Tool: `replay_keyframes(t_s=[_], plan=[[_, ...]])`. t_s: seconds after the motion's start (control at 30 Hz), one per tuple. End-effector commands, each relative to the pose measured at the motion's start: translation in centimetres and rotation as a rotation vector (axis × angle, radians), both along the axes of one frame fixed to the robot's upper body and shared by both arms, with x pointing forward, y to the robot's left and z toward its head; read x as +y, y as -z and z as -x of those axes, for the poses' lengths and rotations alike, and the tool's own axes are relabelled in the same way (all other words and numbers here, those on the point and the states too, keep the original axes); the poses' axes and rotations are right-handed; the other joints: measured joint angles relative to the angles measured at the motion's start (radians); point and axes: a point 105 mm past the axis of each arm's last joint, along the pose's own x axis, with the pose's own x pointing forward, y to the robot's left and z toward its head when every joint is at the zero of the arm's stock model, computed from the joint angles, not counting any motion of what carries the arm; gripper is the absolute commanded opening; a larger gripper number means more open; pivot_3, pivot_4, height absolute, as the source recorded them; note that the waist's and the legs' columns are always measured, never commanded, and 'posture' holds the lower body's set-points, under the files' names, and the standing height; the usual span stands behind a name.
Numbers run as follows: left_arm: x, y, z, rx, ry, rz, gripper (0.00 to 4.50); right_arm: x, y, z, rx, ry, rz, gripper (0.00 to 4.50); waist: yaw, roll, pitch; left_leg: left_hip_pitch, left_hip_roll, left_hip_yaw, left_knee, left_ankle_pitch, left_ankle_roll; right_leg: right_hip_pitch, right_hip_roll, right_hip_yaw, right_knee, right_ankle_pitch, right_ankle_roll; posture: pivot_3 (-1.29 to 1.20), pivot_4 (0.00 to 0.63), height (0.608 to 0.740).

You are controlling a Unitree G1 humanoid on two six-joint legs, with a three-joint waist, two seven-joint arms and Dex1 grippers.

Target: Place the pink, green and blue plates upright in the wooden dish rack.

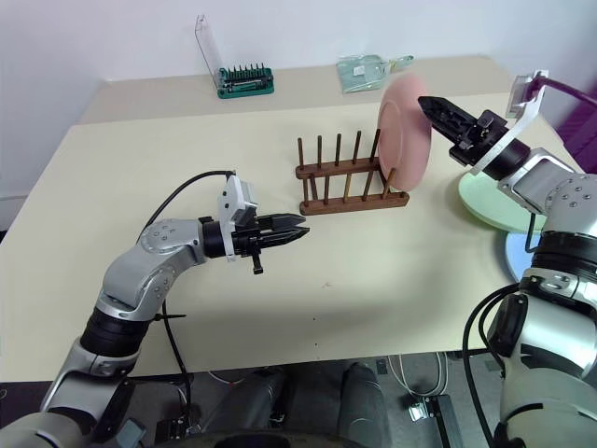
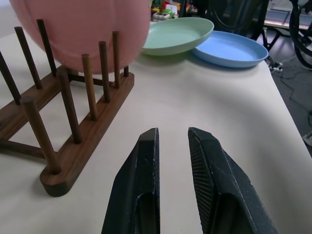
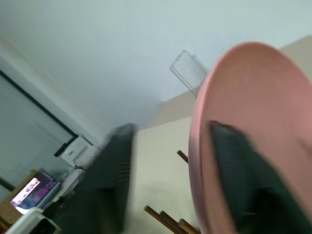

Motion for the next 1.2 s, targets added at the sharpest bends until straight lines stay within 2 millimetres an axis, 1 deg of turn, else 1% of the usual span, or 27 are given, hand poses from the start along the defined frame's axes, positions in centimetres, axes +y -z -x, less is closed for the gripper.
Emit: replay_keyframes(t_s=[0.03,0.07,0.17,0.23,0.27,0.3,0.33,0.4,0.47,0.53,0.57,0.6,0.67,0.7,0.83,0.9,0.93,1.0,1.03,1.07,1.13,1.2], plan=[[-0.2,-0.7,0.5,-0.027,0.019,0.011,0.94,-1.1,-2.4,0.3,-0.128,0.097,0.076,3.9,0.0,0.0,0.0,0.0,0.0,0.0,0.0,0.0,0.0,0.0,0.0,0.0,0.0,0.0,0.0,0.0,0.15,0.74],[-0.3,-0.7,0.5,-0.026,0.02,0.012,0.94,-1.7,-2.7,0.4,-0.158,0.145,0.119,3.9,0.0,0.0,0.0,0.0,0.0,0.0,0.0,0.0,0.0,0.0,0.0,0.0,0.0,0.0,0.0,0.0,0.15,0.74],[-0.4,-0.7,0.7,-0.024,0.021,0.017,0.94,-4.7,-4.0,1.0,-0.252,0.342,0.255,3.9,0.007,0.0,0.0,0.0,0.0,0.0,0.0,0.0,0.0,0.0,0.0,0.0,0.0,0.0,0.0,0.0,0.15,0.74],[-0.5,-0.7,0.9,-0.019,0.019,0.021,0.94,-6.5,-4.7,2.2,-0.285,0.417,0.305,3.9,0.007,0.0,0.0,-0.001,0.0,0.0,0.0,0.0,0.0,0.0,0.0,0.0,0.0,0.0,0.0,0.0,0.15,0.74],[-0.5,-0.7,1.1,-0.017,0.022,0.02,0.94,-7.4,-4.7,3.0,-0.301,0.457,0.389,3.9,0.009,0.0,0.0,-0.001,-0.001,0.0,0.0,0.0,0.0,0.0,0.0,0.0,0.0,0.0,0.0,0.0,0.15,0.74],[-0.6,-0.5,1.3,-0.014,0.033,0.012,0.94,-8.1,-4.2,4.0,-0.298,0.482,0.513,3.9,0.008,0.0,0.0,-0.001,0.0,-0.001,0.0,0.0,0.0,0.0,0.0,0.0,0.0,0.0,0.0,0.0,0.15,0.74],[-0.7,-0.3,1.6,-0.015,0.047,-0.005,0.94,-8.4,-3.2,4.8,-0.291,0.487,0.669,3.9,0.01,0.0,0.0,0.0,0.0,-0.001,0.0,0.0,0.0,0.0,0.0,0.0,0.0,0.0,0.0,0.0,0.15,0.74],[-0.9,0.2,2.1,-0.02,0.081,-0.039,0.94,-8.5,0.2,5.8,-0.214,0.437,0.987,3.9,0.005,0.001,-0.001,0.0,0.0,0.0,-0.001,0.0,0.0,0.0,0.0,-0.001,0.0,0.0,0.0,0.0,0.15,0.74],[-1.0,0.4,2.4,-0.021,0.099,-0.049,0.94,-8.4,2.6,6.5,-0.169,0.377,1.156,3.9,-0.007,0.001,-0.001,0.001,0.0,0.002,-0.001,0.0,0.0,0.0,0.0,-0.001,0.0,0.0,0.0,0.0,0.15,0.74],[-1.3,0.3,2.2,-0.014,0.111,-0.039,0.94,-8.0,4.3,6.9,-0.14,0.328,1.262,3.9,-0.025,0.001,-0.001,0.003,0.001,0.006,0.0,0.0,0.0,0.001,0.0,0.001,0.001,0.001,0.001,0.0,0.15,0.74],[-1.4,0.3,2.1,-0.012,0.114,-0.036,0.94,-7.8,4.8,6.9,-0.13,0.315,1.294,3.9,-0.029,0.001,-0.001,0.004,0.002,0.008,0.0,0.0,0.0,0.001,0.0,0.002,0.001,0.002,0.001,0.0,0.15,0.74],[-1.6,0.3,2.1,-0.013,0.119,-0.035,0.94,-7.9,5.5,7.0,-0.116,0.305,1.349,3.9,-0.031,0.002,-0.001,0.004,0.002,0.009,0.0,0.0,0.0,0.001,0.0,0.003,0.002,0.002,0.001,0.0,0.15,0.74],[-2.1,0.2,2.2,-0.014,0.14,-0.028,0.94,-8.1,7.5,6.7,-0.101,0.289,1.476,3.9,-0.03,0.002,-0.002,0.004,0.003,0.009,0.0,0.0,0.0,0.001,0.001,0.003,0.002,0.003,0.0,0.0,0.15,0.74],[-2.3,0.2,2.2,-0.015,0.147,-0.025,0.94,-8.3,8.1,6.5,-0.098,0.289,1.51,3.9,-0.028,0.001,-0.001,0.004,0.003,0.009,0.0,0.0,0.0,0.001,0.001,0.003,0.002,0.003,0.0,0.0,0.15,0.74],[-2.6,0.0,2.4,-0.015,0.165,-0.021,0.94,-9.4,9.2,5.1,-0.113,0.327,1.609,3.9,-0.022,0.001,-0.001,0.003,0.003,0.009,0.0,0.0,0.0,0.0,0.001,0.003,0.0,0.003,0.0,0.0,0.15,0.74],[-2.7,-0.1,2.7,-0.023,0.176,-0.023,0.94,-10.3,10.7,4.6,-0.1,0.301,1.701,3.9,-0.02,0.0,-0.001,0.003,0.003,0.009,0.0,0.0,0.0,0.0,0.001,0.002,0.0,0.003,0.0,0.0,0.15,0.74],[-2.7,-0.2,2.8,-0.03,0.178,-0.027,0.94,-10.7,11.4,4.4,-0.09,0.297,1.721,3.67,-0.02,0.0,-0.001,0.003,0.003,0.009,0.0,0.0,0.0,0.0,0.001,0.002,0.0,0.003,0.0,0.0,0.15,0.74],[-2.7,-0.3,2.9,-0.038,0.18,-0.031,0.94,-11.2,12.0,4.0,-0.089,0.294,1.744,3.02,-0.021,0.0,-0.001,0.003,0.003,0.009,0.0,0.0,0.0,0.0,0.001,0.002,0.0,0.003,0.0,0.0,0.15,0.74],[-2.7,-0.4,3.0,-0.042,0.181,-0.032,0.94,-11.4,12.3,4.0,-0.09,0.287,1.765,2.51,-0.021,0.0,-0.001,0.003,0.003,0.009,0.0,0.0,0.0,0.0,0.001,0.002,0.0,0.003,0.0,0.0,0.15,0.74],[-2.7,-0.4,3.1,-0.046,0.179,-0.037,0.94,-11.6,12.6,4.0,-0.088,0.278,1.783,2.1,-0.022,0.0,-0.001,0.003,0.003,0.009,0.0,0.0,0.0,0.0,0.001,0.002,0.0,0.003,0.0,0.0,0.15,0.74],[-2.6,-0.4,3.2,-0.05,0.172,-0.042,0.94,-11.7,12.6,4.0,-0.089,0.278,1.778,1.02,-0.022,0.0,-0.001,0.003,0.003,0.009,0.0,0.0,0.0,0.0,0.001,0.002,0.0,0.003,0.0,0.0,0.15,0.74],[-2.5,-0.3,3.3,-0.046,0.164,-0.041,0.94,-11.6,12.4,3.9,-0.099,0.285,1.775,0.07,-0.022,0.0,-0.001,0.003,0.003,0.009,0.0,0.0,0.0,0.0,0.001,0.002,0.0,0.003,0.0,0.0,0.15,0.74]])
